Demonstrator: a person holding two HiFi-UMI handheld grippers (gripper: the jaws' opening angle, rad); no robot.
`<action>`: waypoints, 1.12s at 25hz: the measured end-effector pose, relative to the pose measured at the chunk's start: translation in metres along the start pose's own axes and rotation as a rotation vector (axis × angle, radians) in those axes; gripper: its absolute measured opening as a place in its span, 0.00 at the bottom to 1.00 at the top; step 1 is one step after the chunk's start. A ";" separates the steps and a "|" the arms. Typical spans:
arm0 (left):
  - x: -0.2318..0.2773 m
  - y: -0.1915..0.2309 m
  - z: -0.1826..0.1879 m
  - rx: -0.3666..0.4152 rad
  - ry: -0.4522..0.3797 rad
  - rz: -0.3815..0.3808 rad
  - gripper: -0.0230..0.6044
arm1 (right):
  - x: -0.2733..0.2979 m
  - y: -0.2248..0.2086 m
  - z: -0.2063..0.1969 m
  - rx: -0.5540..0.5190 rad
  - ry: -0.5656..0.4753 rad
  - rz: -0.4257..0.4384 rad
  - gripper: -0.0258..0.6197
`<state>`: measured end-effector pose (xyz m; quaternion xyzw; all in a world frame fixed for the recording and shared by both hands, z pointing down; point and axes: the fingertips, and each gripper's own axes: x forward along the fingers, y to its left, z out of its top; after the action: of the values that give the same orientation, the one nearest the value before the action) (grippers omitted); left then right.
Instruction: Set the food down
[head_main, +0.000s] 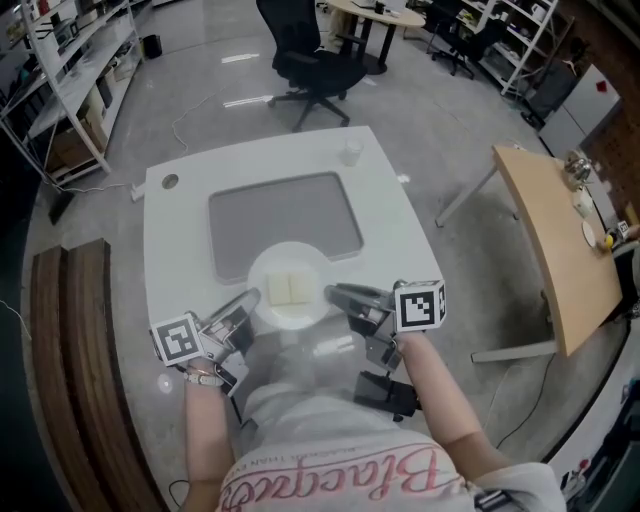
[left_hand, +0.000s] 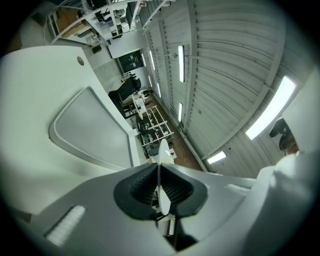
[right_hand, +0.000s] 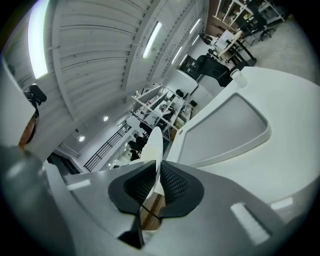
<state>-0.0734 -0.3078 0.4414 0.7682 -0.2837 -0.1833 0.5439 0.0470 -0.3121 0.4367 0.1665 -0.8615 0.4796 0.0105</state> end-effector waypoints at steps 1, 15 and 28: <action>0.006 0.003 0.008 0.007 0.001 0.005 0.07 | 0.004 -0.006 0.008 0.001 -0.004 -0.010 0.09; 0.073 0.083 0.078 0.004 0.056 0.157 0.07 | 0.050 -0.108 0.068 0.091 0.035 -0.183 0.11; 0.088 0.167 0.081 -0.141 0.090 0.354 0.09 | 0.081 -0.176 0.064 0.208 0.163 -0.366 0.11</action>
<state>-0.0929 -0.4646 0.5728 0.6737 -0.3761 -0.0695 0.6323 0.0319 -0.4731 0.5613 0.2810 -0.7592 0.5677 0.1494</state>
